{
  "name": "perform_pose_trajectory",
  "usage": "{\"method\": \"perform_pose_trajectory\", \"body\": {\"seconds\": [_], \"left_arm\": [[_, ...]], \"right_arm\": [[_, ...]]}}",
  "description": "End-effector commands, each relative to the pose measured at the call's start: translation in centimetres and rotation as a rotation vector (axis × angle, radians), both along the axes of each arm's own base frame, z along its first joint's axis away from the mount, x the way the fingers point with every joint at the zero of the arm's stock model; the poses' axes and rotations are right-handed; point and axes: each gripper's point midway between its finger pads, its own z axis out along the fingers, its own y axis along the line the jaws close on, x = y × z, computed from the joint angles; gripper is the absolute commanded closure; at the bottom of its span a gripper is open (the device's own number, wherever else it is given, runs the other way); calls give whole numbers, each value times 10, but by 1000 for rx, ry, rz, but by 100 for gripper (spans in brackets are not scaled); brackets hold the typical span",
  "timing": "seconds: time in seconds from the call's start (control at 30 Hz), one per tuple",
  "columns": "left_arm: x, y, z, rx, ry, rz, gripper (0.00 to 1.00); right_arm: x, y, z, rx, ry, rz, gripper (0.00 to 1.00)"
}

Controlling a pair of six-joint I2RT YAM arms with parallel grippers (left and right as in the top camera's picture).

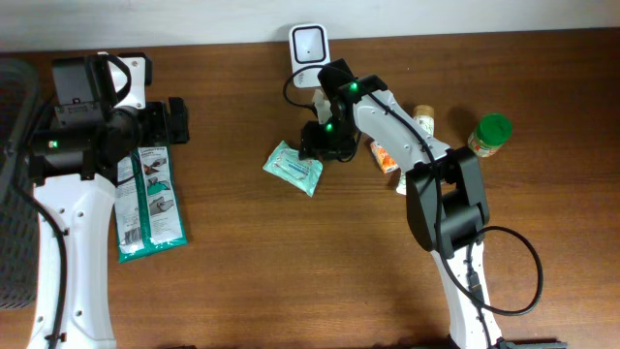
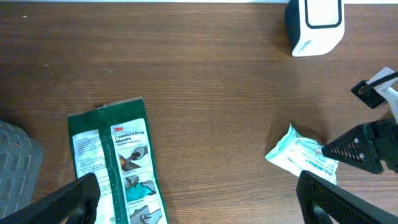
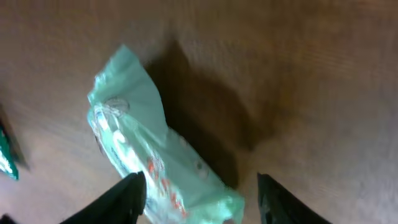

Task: Scan the item barcode

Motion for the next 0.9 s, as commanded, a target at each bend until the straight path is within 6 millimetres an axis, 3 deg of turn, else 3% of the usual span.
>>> {"method": "perform_pose_trajectory", "body": {"seconds": [0.0,0.13,0.37,0.47,0.57,0.6,0.7,0.87], "left_arm": [[2,-2,5,-1,-14,-13,1],[2,-2,5,-1,-14,-13,1],[2,-2,5,-1,-14,-13,1],[2,-2,5,-1,-14,-13,1],[2,-2,5,-1,-14,-13,1],[2,-2,5,-1,-14,-13,1],[2,-2,5,-1,-14,-13,1],[2,-2,5,-1,-14,-13,1]], "right_arm": [[-3,4,-4,17,-19,68,43],[-17,15,-6,74,-3,169,43],[-34,16,-38,73,94,174,46],[-35,14,-44,70,105,170,64],[-34,14,-43,75,103,162,96],[-33,15,-43,80,103,162,96],[-28,17,-30,91,75,165,96],[-10,16,29,65,-79,170,96]]}}
